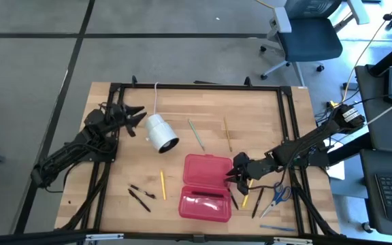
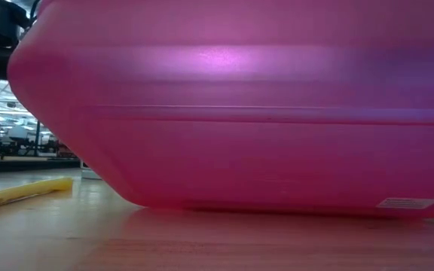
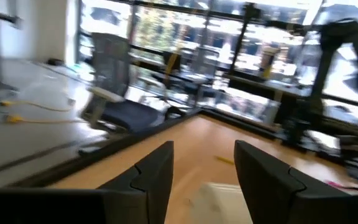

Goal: Pick & place school supplies into a supply box
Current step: Put the transparent pen into the pink supply box

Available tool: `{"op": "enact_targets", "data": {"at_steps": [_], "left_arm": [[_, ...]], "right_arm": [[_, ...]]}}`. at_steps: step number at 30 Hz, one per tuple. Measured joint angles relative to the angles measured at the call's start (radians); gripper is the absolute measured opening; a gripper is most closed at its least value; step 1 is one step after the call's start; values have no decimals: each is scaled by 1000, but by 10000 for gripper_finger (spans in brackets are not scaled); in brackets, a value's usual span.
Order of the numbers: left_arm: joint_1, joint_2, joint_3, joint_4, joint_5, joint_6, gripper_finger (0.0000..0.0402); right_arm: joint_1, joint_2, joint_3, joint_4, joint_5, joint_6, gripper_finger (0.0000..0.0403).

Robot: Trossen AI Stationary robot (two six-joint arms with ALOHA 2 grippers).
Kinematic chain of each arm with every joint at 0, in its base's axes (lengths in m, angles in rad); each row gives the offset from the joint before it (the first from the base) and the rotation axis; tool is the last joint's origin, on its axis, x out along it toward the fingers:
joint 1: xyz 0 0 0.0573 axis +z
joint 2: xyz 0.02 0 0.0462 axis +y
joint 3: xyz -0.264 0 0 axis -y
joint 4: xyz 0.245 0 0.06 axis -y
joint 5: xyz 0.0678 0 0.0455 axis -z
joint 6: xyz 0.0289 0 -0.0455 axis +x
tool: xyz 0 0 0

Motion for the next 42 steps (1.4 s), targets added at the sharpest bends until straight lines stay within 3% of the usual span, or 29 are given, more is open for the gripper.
{"op": "enact_targets", "data": {"at_steps": [7,11,16,25,34,42], "left_arm": [[-14,0,42,47,278,-49,160],[-78,0,120,101,342,-61,161],[-186,19,248,37,381,32,157],[-378,187,339,-241,293,140,154],[-643,441,340,-177,235,130,152],[-924,637,483,-258,6,219,152]], "right_arm": [[0,0,0,-1,1,-72,123],[0,0,0,-2,1,-79,123],[-10,0,0,-2,1,-105,123],[-59,1,0,-9,1,-104,123],[-102,1,0,-36,0,-102,123],[-127,1,0,-39,-9,-101,123]]}}
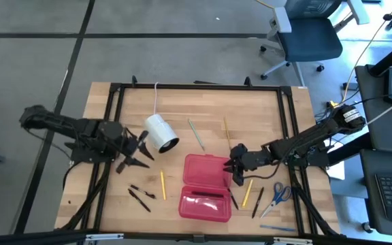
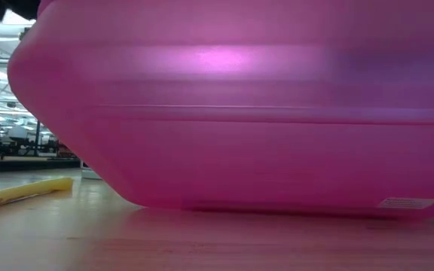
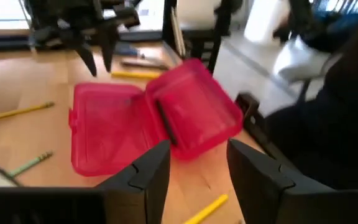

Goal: Pick & place school supplies into a supply box
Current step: Put the transparent pen into the pink supply box

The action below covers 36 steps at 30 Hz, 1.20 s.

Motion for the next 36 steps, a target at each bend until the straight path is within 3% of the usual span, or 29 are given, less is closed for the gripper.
{"op": "enact_targets", "data": {"at_steps": [5,9,20,26,36], "left_arm": [[-159,143,119,-180,-204,-25,152],[-259,258,182,-303,-296,-113,152],[-431,515,205,-315,-300,-250,152],[-467,635,205,-217,-300,-317,152],[-491,802,205,-218,-299,-420,152]], "right_arm": [[-8,0,0,0,0,0,123],[-9,0,0,0,0,0,123],[-9,0,1,-1,0,-5,123],[-9,0,1,-1,0,-7,123],[-9,0,1,-2,0,-31,123]]}}
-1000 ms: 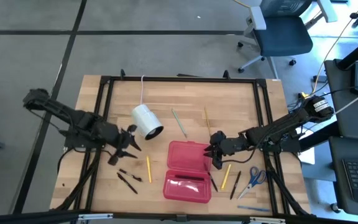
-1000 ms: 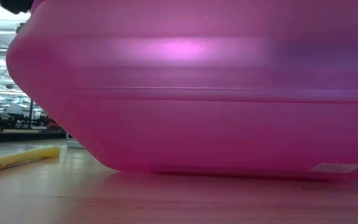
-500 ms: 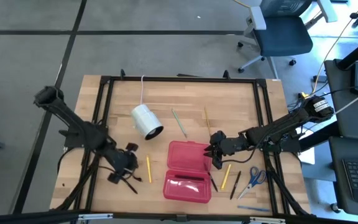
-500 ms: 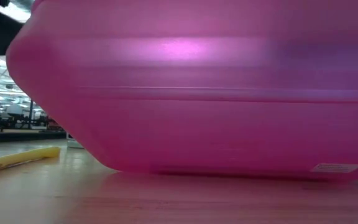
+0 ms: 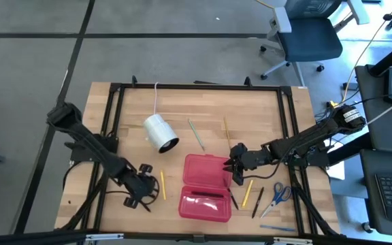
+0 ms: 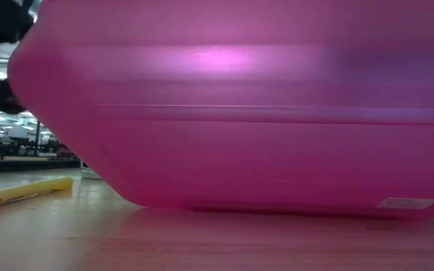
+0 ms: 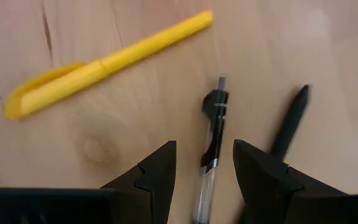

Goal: Pick & place school supplies into a supply box
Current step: Put the transparent pen into the pink supply box

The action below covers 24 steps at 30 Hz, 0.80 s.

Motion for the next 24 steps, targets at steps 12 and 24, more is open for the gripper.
{"op": "enact_targets", "data": {"at_steps": [12,24], "left_arm": [[-1,107,5,0,-9,2,149],[-1,110,3,-1,-55,2,65]], "right_arm": [[0,0,0,-3,0,-4,123],[0,0,0,-3,0,-29,123]]}}
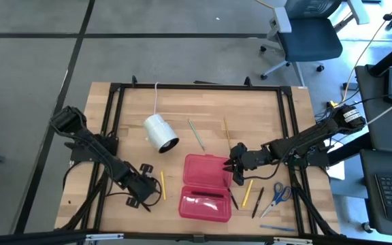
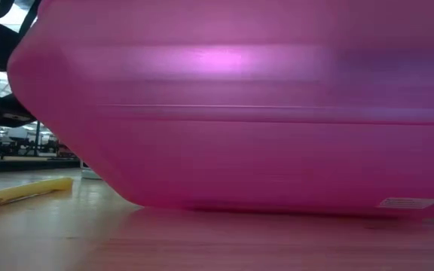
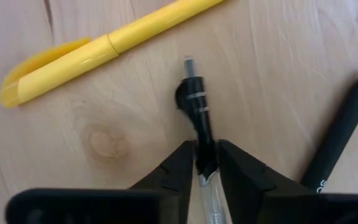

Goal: Pick & place school supplies into a supply box
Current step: Put the transparent pen into the pink supply box

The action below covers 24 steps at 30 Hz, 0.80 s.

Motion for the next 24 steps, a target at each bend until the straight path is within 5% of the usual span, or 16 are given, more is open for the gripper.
{"op": "enact_targets", "data": {"at_steps": [7,24], "left_arm": [[2,-17,2,-1,10,0,22],[24,-123,169,-86,-6,0,23]], "right_arm": [[0,0,0,-9,0,0,123],[0,0,0,-40,0,3,123]]}}
